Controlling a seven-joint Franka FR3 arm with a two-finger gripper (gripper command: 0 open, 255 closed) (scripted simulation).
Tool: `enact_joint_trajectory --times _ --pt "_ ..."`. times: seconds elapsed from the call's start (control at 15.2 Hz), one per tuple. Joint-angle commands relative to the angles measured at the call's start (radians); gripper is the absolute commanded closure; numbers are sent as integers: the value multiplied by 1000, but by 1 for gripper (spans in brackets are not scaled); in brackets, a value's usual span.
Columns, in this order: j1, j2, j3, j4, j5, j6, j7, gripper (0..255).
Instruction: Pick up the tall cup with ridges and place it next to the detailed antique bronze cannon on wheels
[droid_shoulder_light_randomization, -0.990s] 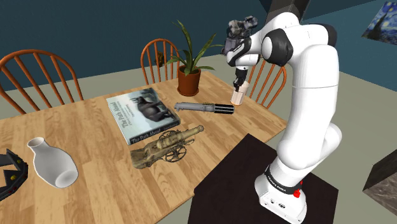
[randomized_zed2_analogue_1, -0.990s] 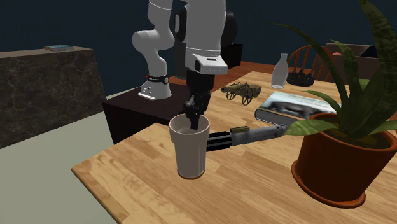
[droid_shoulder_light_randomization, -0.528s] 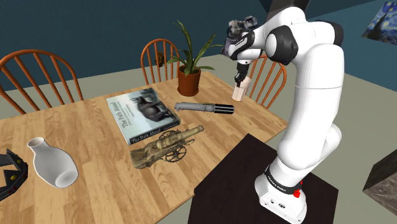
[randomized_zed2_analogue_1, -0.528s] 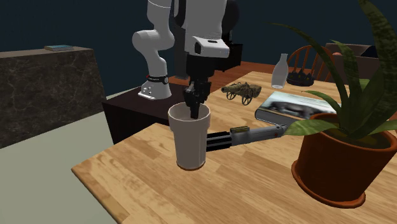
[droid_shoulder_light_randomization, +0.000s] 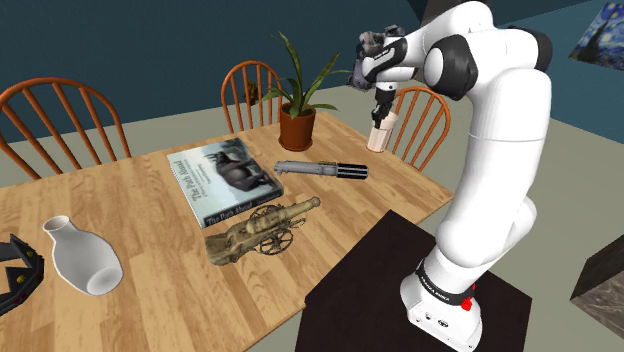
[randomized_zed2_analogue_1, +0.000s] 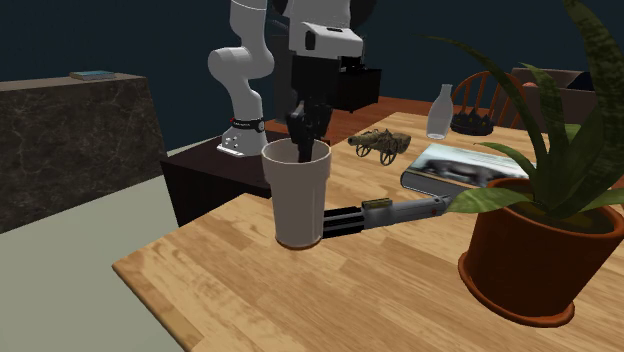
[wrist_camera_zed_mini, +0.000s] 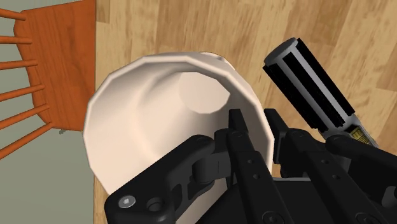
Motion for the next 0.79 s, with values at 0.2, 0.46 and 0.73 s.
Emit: enact_joint_trajectory --times 0.2,0.46,0.73 --pt "3 -22 -5 40 -11 -59 3 255" --pt "4 -37 -9 73 -19 -107 5 255" --pt "5 -50 -12 111 -25 -156 5 255"
